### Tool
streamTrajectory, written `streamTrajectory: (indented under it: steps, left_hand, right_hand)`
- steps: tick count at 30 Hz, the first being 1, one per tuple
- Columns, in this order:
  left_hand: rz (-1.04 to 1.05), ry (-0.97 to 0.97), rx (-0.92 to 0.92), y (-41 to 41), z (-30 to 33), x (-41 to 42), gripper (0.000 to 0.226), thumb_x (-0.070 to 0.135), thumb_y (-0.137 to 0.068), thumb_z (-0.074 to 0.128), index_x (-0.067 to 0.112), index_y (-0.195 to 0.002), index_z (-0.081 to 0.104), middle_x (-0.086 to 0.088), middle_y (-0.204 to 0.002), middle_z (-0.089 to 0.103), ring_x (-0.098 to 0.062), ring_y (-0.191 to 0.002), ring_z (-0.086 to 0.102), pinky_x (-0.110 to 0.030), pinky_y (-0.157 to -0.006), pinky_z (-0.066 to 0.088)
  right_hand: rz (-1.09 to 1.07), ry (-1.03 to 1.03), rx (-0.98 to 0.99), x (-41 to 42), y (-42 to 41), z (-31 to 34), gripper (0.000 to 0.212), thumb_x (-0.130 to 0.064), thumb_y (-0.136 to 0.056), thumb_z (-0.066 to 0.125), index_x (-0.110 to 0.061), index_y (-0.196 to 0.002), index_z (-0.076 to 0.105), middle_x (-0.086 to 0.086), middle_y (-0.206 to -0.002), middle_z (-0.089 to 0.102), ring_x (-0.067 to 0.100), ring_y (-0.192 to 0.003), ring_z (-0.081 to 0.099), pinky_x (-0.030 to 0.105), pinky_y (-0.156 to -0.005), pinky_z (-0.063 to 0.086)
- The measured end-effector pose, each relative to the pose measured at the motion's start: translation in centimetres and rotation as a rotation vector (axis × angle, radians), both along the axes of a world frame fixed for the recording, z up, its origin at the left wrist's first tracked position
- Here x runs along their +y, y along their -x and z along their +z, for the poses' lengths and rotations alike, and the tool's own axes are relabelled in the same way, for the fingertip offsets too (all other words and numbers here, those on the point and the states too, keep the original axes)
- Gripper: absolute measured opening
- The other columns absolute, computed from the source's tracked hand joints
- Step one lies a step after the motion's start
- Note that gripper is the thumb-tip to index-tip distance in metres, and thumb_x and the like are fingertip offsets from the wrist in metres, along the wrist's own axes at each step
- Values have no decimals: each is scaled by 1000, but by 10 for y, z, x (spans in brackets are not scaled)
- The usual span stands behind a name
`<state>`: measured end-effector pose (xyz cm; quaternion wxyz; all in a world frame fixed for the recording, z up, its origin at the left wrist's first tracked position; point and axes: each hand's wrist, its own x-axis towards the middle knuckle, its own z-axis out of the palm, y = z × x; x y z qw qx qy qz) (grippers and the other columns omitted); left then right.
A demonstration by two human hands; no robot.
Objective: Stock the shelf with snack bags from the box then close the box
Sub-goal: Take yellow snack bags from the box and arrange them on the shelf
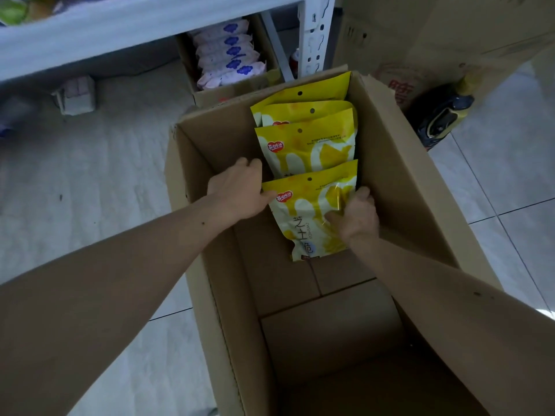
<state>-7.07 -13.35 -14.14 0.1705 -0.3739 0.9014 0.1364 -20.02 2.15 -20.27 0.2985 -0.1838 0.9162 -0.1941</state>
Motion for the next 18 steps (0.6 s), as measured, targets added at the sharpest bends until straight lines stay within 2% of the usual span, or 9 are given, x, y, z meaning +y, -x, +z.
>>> streamTrajectory:
  steps: [2, 6, 12, 15, 18]
  left_hand:
    - [12, 25, 24, 7, 3, -7, 57, 54, -91, 53, 11, -128, 43, -10, -122, 51, -29, -110, 55, -39, -76, 46]
    - [110, 43, 92, 21, 4, -20, 59, 54, -90, 56, 7, -122, 42, -13, -118, 57, -31, -106, 58, -37, -70, 44]
    - [367, -249, 299, 37, -2, -26, 68, 37, -84, 72, 4, -130, 34, -14, -131, 54, -31, -120, 53, -45, -96, 47]
    - [472, -289, 406, 41, -2, -22, 69, 30, -81, 76, 6, -128, 33, -13, -127, 55, -30, -118, 54, -44, -96, 47]
    - [558, -302, 464, 40, -2, -19, 74, 31, -74, 82, 7, -126, 35, -12, -127, 54, -29, -118, 54, -43, -96, 48]
  right_hand:
    - [25, -16, 5, 3, -1, -1, 63, -25, -80, 75, -3, -126, 38, 17, -131, 42, 38, -115, 51, 43, -91, 44]
    - [64, -28, 15, 15, -6, -5, 62, -31, -81, 73, -2, -125, 39, 18, -128, 39, 40, -110, 53, 44, -90, 46]
    - [0, -22, -27, 41, -8, -3, 57, -33, -80, 74, -3, -116, 41, 17, -120, 51, 35, -111, 53, 38, -83, 45]
    - [-1, -18, -49, 51, -7, -2, 55, -32, -80, 74, -4, -113, 41, 17, -116, 55, 35, -109, 56, 36, -80, 45]
    - [6, -28, -50, 57, -8, 1, 55, -36, -78, 75, -7, -109, 41, 15, -112, 59, 34, -106, 58, 39, -80, 48]
